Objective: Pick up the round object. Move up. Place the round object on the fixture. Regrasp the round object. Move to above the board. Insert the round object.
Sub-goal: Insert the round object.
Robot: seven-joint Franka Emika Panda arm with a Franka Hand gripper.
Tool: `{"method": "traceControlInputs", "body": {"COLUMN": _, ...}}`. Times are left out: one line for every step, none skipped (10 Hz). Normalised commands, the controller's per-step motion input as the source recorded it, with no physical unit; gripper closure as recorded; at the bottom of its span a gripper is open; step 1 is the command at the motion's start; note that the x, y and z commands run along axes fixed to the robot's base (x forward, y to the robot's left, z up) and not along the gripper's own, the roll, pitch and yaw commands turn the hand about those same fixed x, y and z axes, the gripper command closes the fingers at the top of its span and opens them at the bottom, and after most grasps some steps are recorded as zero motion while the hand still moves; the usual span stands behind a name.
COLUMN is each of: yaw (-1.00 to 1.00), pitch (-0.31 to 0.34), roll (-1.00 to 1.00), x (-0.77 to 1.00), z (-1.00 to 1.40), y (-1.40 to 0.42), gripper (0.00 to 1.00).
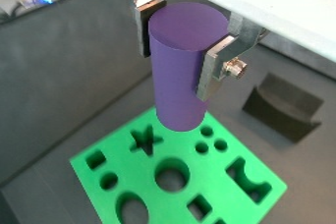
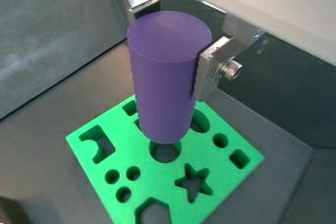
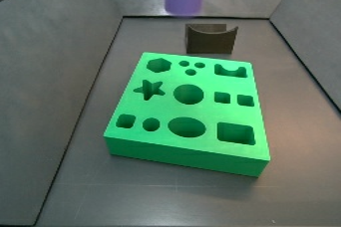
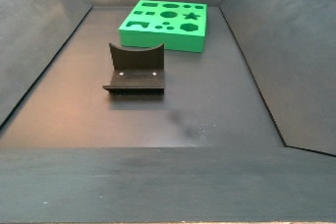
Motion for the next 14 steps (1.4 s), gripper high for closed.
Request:
{"method": "traceControlInputs", "body": {"yaw": -0.01, "pitch": -0.183, "roll": 0.06, "x": 0.26, "z": -0.6, "y": -0.12, "gripper": 1.0}}
{"method": "traceControlInputs", "body": {"yaw": -0.02, "pitch": -0.147, "roll": 0.08, "x": 0.29, "z": -0.6, "y": -0.13, "gripper": 1.0}}
{"method": "traceControlInputs", "body": {"yaw": 0.0, "pitch": -0.149, "roll": 0.04, "x": 0.21, "z": -0.56, "y": -0.07, "gripper": 1.0}}
{"method": "traceControlInputs", "body": {"yaw": 0.0, "pitch": -0.156, "roll": 0.03, "x": 0.07, "z": -0.54, "y": -0.04, "gripper": 1.0}}
{"method": "traceControlInputs", "body": {"yaw": 0.0, "pitch": -0.164, "roll": 0.03, "x": 0.02, "z": -0.55, "y": -0.02, "gripper": 1.0}}
{"method": "traceControlInputs", "body": {"yaw": 0.0, "pitch": -0.167, "roll": 0.03, "x": 0.01, "z": -0.53, "y": -0.03, "gripper": 1.0}}
{"method": "traceControlInputs", "body": {"yaw": 0.0, "pitch": -0.171, "roll": 0.0, "x": 0.0, "z": -0.47, "y": -0.05, "gripper": 1.0}}
{"method": "traceControlInputs", "body": {"yaw": 0.0, "pitch": -0.174, "roll": 0.0, "x": 0.0, "z": -0.43, "y": -0.07, "gripper": 1.0}}
{"method": "traceControlInputs", "body": {"yaw": 0.0, "pitch": -0.153, "roll": 0.0, "x": 0.0, "z": -0.34, "y": -0.05, "gripper": 1.0}}
{"method": "traceControlInputs", "body": {"yaw": 0.0, "pitch": -0.11, "roll": 0.0, "x": 0.02, "z": -0.24, "y": -0.04, "gripper": 1.0}}
{"method": "traceControlInputs", "body": {"yaw": 0.0, "pitch": -0.087, "roll": 0.0, "x": 0.02, "z": -0.22, "y": -0.02, "gripper": 1.0}}
{"method": "traceControlInputs", "body": {"yaw": 0.0, "pitch": -0.089, "roll": 0.0, "x": 0.0, "z": -0.25, "y": -0.01, "gripper": 1.0}}
{"method": "traceControlInputs", "body": {"yaw": 0.0, "pitch": -0.104, "roll": 0.0, "x": 0.0, "z": -0.29, "y": 0.0, "gripper": 1.0}}
{"method": "traceControlInputs", "body": {"yaw": 0.0, "pitch": -0.107, "roll": 0.0, "x": 0.0, "z": -0.3, "y": -0.01, "gripper": 1.0}}
